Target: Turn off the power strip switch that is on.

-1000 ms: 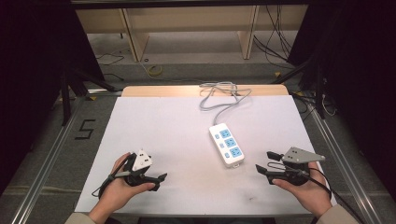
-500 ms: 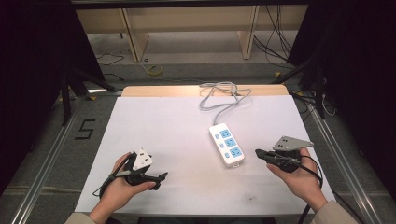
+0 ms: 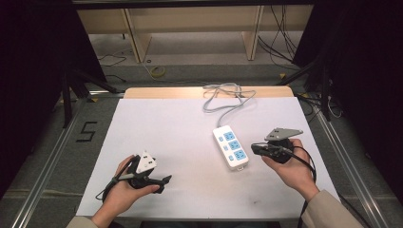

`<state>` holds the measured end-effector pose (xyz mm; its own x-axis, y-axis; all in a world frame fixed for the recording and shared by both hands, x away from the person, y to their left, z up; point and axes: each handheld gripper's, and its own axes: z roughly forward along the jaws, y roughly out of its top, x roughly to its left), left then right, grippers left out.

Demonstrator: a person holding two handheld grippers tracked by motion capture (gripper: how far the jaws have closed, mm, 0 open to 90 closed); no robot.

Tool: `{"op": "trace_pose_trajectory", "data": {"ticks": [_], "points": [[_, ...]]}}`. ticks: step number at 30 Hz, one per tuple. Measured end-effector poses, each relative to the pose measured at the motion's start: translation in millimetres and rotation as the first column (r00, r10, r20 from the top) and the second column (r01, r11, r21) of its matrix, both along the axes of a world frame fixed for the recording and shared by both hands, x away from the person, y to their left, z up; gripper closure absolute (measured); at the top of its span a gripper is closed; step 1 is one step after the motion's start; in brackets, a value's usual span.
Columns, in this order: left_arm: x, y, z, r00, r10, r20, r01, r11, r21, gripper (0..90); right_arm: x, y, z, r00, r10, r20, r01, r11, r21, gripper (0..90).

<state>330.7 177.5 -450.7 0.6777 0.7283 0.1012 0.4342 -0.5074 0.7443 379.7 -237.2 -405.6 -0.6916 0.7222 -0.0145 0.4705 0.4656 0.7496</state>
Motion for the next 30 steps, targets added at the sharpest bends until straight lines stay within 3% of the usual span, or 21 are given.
{"op": "trace_pose_trajectory", "data": {"ticks": [15,30], "points": [[0.5,0.5,0.5,1.0000,0.007,0.003,-0.007,1.0000,-0.002,17.0,23.8,25.1,9.1,0.9985,-0.010,-0.054,0.009,0.9999,-0.009,90.0],[0.2,-1.1,0.4,1.0000,0.003,0.007,-0.003,1.0000,-0.007,17.1,39.7,42.5,8.4,0.9960,0.003,-0.089,-0.006,0.9995,-0.031,90.0]]}}
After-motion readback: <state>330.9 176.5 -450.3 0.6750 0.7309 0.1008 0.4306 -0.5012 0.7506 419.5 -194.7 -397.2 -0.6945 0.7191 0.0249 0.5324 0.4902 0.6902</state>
